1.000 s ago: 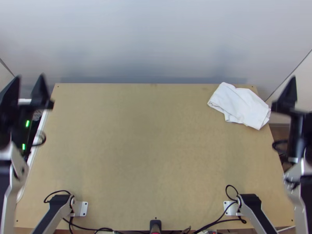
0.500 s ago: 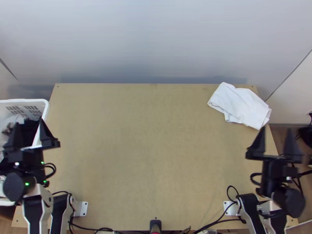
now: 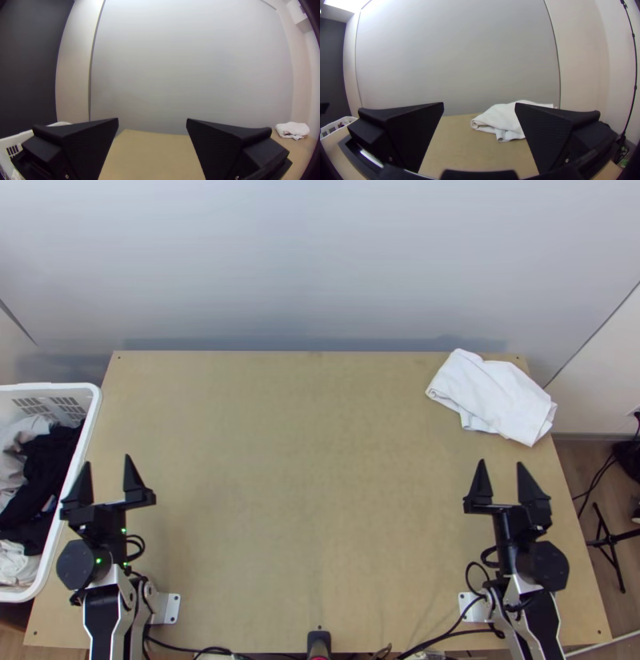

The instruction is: Fold the t-shirt

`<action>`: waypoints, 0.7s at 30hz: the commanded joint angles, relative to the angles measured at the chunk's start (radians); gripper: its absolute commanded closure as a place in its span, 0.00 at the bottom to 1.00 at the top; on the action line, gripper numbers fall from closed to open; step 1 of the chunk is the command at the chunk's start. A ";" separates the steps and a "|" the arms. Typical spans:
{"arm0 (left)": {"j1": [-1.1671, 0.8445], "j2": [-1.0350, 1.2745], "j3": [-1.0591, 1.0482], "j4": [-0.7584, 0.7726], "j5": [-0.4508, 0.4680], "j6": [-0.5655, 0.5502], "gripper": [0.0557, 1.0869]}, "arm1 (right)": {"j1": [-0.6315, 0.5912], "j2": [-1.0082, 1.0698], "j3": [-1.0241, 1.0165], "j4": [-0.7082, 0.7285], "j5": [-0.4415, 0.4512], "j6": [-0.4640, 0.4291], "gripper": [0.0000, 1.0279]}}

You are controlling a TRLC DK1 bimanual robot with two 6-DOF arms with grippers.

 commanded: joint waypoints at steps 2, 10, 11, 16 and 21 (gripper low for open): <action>0.000 -0.068 -0.038 -0.257 -0.001 -0.014 0.04 | 0.005 -0.010 -0.029 -0.088 0.000 0.068 0.04; 0.044 -0.068 -0.038 -0.256 0.001 0.001 0.04 | 0.007 -0.012 -0.029 -0.088 0.000 0.068 0.04; 0.044 -0.068 -0.038 -0.256 0.001 0.001 0.04 | 0.007 -0.012 -0.031 -0.088 0.000 0.068 0.04; 0.044 -0.068 -0.038 -0.256 0.001 0.001 0.04 | 0.007 -0.012 -0.029 -0.088 0.000 0.068 0.04; 0.044 -0.068 -0.038 -0.256 0.001 0.001 0.04 | 0.007 -0.012 -0.029 -0.088 0.000 0.068 0.04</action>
